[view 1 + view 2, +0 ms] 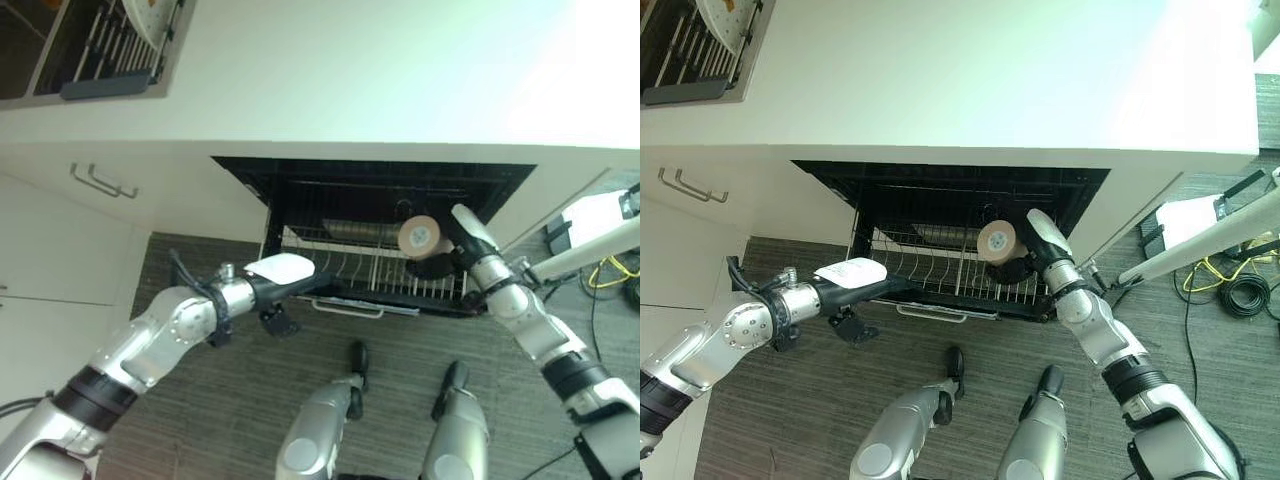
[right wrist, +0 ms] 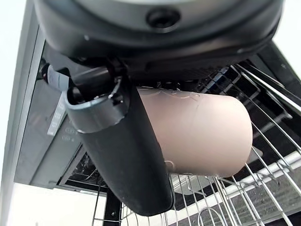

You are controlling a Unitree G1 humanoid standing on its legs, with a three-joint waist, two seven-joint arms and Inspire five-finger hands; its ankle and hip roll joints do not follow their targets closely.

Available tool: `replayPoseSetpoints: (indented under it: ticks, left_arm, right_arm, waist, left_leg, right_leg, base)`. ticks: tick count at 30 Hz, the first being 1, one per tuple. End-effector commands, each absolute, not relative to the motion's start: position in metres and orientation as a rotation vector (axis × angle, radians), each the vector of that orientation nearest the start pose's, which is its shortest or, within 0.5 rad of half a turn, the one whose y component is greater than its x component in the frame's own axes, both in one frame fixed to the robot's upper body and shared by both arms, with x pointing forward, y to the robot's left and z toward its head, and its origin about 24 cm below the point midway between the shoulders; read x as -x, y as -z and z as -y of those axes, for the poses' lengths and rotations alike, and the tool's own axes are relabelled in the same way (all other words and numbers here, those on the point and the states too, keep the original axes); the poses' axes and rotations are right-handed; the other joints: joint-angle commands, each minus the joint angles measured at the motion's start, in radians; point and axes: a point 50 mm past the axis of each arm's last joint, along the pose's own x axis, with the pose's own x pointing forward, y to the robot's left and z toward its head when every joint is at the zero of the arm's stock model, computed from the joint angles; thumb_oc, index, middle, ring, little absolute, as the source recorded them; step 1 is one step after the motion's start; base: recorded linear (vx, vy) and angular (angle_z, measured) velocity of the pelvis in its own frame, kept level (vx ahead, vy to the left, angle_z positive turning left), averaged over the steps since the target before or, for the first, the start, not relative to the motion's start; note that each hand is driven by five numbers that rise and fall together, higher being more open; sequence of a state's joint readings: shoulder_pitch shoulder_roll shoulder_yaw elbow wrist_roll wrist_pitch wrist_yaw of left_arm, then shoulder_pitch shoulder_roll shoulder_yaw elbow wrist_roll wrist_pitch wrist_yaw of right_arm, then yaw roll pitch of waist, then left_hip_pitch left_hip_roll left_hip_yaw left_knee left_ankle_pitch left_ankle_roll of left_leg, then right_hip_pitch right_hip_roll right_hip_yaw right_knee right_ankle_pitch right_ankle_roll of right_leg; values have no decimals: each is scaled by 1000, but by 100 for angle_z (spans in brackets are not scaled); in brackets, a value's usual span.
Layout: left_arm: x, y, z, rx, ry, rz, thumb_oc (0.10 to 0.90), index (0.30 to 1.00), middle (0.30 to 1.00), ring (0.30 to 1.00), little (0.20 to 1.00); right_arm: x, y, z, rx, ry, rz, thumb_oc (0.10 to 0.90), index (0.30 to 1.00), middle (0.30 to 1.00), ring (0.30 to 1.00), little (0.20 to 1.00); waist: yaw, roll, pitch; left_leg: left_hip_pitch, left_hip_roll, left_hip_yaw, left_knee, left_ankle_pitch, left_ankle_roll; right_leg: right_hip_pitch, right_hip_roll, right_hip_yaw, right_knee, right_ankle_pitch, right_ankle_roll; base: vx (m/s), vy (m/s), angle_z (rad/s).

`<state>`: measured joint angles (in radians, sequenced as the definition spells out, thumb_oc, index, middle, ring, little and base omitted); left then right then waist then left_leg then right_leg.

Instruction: Place the dishes in the dishwasher.

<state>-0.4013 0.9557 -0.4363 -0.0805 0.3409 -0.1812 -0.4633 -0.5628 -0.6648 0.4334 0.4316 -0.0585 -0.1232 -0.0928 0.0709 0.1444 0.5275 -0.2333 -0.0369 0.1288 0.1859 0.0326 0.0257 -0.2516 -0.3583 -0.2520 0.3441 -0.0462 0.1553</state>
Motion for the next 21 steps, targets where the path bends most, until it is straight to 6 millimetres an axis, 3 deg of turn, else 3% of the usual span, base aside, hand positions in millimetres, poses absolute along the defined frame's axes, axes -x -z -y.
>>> replayPoseSetpoints:
  ticks: [1, 4, 10, 13, 15, 16, 19, 21]
  left_arm:
    - [-278, -168, -168, -1463, 787, 378, 800, 900, 900, 900, 900]
    - [-279, -171, -166, -1478, 788, 385, 800, 900, 900, 900, 900]
    - [-280, -169, -164, -1468, 787, 376, 800, 900, 900, 900, 900]
    - [-280, -163, -161, -1452, 783, 370, 800, 900, 900, 900, 900]
    - [-281, -163, -162, -1445, 782, 366, 800, 900, 900, 900, 900]
    - [-280, -162, -159, -1437, 785, 367, 800, 900, 900, 900, 900]
    - [-282, -164, -163, -1419, 779, 358, 800, 900, 900, 900, 900]
    - [-282, -161, -158, -1408, 784, 359, 800, 900, 900, 900, 900]
  right_arm:
    - [-353, -174, 190, 891, -159, 385, 800, 900, 900, 900, 900]
    - [-354, -179, 190, 902, -137, 448, 800, 900, 900, 900, 900]
    - [-349, -185, 186, 739, -144, 501, 800, 900, 900, 900, 900]
    - [-340, -193, 172, 523, -232, 621, 800, 900, 900, 900, 900]
    - [-342, -188, 173, 434, -272, 534, 800, 900, 900, 900, 900]
    - [-344, -178, 177, 230, -249, 499, 800, 900, 900, 900, 900]
    - [-338, -179, 169, 291, -259, 574, 800, 900, 900, 900, 900]
    - [-331, -188, 160, 339, -235, 715, 800, 900, 900, 900, 900]
  waist:
    - [22, 36, -16]
    - [27, 32, -8]
    - [20, 37, -8]
    - [18, 43, -8]
    - [12, 47, -8]
    - [14, 58, -8]
    - [3, 65, -8]
    - [2, 70, -8]
  left_leg:
    - [-14, 83, -23, 114, -186, -87]
    - [-21, 83, -29, 114, -183, -87]
    - [-28, 79, -30, 114, -185, -85]
    - [-26, 78, -31, 114, -188, -83]
    - [-22, 77, -28, 114, -189, -84]
    - [-22, 75, -28, 114, -190, -83]
    - [-22, 74, -19, 114, -191, -83]
    - [-18, 75, -18, 114, -193, -82]
  right_leg:
    - [2, -71, -7, -44, 13, 79]
    - [-2, -71, -11, -44, 17, 81]
    - [-15, -70, 4, -44, 19, 80]
    - [-16, -71, 6, -44, 18, 80]
    - [-15, -73, 6, -44, 17, 83]
    - [-15, -76, 12, -44, 15, 77]
    - [-20, -78, 20, -44, 16, 79]
    - [-17, -78, 22, -44, 13, 79]
  base:
    - [-30, -61, 5]
    - [-19, -37, 3]
    - [0, 0, 0]
    - [17, 26, -1]
    - [20, 70, -1]
    - [30, 82, 0]
    - [16, 60, 1]
    - [20, 58, 0]
